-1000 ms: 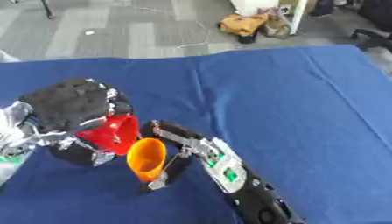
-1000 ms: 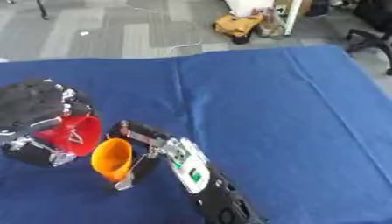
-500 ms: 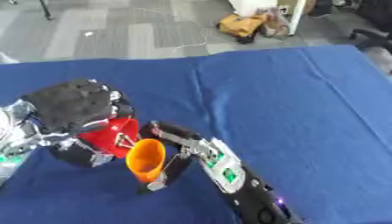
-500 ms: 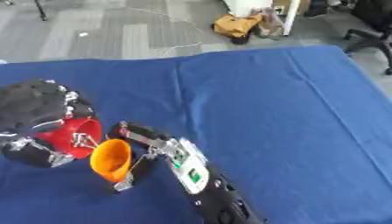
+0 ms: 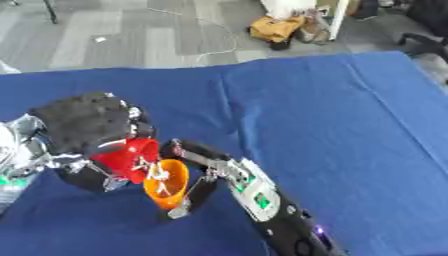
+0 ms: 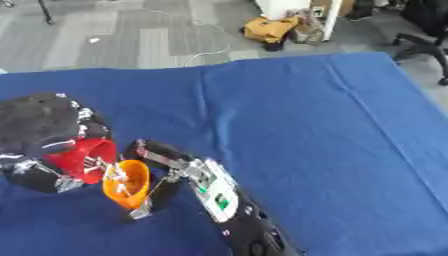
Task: Pour the contents of one cup into another cup.
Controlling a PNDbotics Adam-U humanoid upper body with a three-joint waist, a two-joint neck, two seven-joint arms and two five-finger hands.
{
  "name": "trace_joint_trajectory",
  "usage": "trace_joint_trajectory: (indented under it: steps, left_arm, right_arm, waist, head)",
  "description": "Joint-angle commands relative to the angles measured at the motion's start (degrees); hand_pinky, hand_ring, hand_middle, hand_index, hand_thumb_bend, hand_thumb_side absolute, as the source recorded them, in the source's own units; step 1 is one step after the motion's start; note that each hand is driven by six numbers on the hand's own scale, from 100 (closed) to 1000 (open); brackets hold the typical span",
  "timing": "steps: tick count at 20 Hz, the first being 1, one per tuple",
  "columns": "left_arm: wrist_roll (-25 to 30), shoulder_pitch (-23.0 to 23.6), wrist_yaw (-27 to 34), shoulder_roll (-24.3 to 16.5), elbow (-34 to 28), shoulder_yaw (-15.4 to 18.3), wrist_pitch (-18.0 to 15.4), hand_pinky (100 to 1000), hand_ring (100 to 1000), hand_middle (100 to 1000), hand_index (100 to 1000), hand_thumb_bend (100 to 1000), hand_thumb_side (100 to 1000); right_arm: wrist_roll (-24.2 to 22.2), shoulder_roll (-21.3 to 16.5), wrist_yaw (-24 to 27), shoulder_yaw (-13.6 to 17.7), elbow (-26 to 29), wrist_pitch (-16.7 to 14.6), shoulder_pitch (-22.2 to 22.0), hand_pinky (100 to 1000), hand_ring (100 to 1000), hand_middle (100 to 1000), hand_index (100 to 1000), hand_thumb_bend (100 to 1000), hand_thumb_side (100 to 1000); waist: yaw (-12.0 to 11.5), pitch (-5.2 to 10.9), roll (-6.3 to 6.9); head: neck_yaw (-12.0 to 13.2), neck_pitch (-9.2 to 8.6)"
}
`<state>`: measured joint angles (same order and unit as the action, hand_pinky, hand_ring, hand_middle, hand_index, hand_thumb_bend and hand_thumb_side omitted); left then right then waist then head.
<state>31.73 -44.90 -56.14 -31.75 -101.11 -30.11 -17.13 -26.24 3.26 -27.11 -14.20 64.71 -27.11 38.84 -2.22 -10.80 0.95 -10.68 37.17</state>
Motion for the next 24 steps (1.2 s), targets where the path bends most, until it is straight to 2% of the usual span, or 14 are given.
trace_joint_trajectory:
  steps: [1, 24]
  left_arm:
    - [0.1, -1.28, -0.59, -0.73, -0.24, 0.3, -0.2, 100, 137, 169, 695, 102, 100]
    - [1.47, -1.63, -2.36, -0.92, -0.65, 0.06, -1.34, 100, 119, 159, 695, 127, 100]
  right_arm:
    - [-0.16, 0.15, 0.17, -0.02, 0.78, -0.06, 0.91, 541, 196, 311, 354, 634, 100]
    - [-0.16, 0.19, 0.14, 0.0, 0.81, -0.01, 0.81, 541, 196, 312, 352, 639, 100]
  waist:
    - [0.01, 1.11, 0.16]
    - [0.1, 1.09, 0.37]
  head:
    - [-0.04, -0.4]
    - [-0.27, -0.56]
